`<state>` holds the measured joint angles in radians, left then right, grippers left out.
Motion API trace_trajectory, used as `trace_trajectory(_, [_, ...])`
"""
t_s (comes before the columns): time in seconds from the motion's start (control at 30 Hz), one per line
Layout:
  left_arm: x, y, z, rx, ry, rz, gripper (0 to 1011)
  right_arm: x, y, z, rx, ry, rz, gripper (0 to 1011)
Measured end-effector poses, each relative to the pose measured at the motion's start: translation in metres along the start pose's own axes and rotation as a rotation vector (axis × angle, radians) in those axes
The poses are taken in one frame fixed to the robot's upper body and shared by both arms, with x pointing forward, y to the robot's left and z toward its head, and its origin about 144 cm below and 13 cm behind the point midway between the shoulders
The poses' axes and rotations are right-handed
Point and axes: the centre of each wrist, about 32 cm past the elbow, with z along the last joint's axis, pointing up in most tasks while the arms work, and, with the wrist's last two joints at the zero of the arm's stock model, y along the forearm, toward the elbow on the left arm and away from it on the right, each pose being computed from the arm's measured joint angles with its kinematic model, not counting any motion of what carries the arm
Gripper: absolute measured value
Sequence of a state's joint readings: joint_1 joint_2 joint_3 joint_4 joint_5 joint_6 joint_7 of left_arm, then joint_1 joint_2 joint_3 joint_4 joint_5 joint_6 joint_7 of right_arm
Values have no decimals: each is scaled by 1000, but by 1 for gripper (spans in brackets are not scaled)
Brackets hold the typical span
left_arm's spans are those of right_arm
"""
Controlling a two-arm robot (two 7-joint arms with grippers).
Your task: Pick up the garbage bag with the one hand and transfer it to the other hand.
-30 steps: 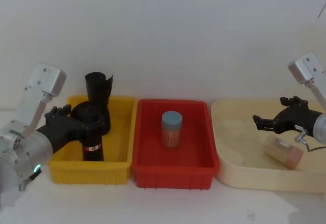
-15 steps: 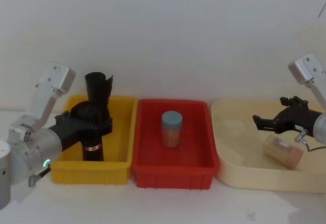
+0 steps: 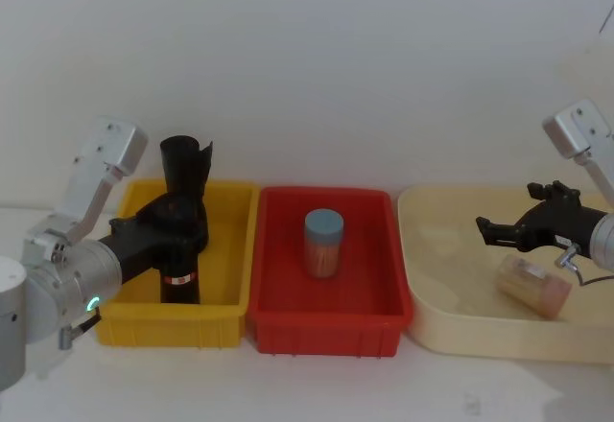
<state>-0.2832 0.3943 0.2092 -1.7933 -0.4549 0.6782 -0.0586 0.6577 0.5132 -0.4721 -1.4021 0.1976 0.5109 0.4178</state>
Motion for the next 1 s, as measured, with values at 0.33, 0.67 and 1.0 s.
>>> trace_trajectory(0.33, [-2, -2, 4, -16, -4, -14, 488, 0, 0, 0, 0, 0, 0, 1000])
trace_trajectory(0.67, [-2, -7, 35, -97, -18, -63, 487, 0, 0, 0, 0, 0, 0, 1001])
trace_trajectory(1.0, [0, -15, 66, -156, -43, -136, 487, 0, 0, 0, 0, 0, 0, 1000])
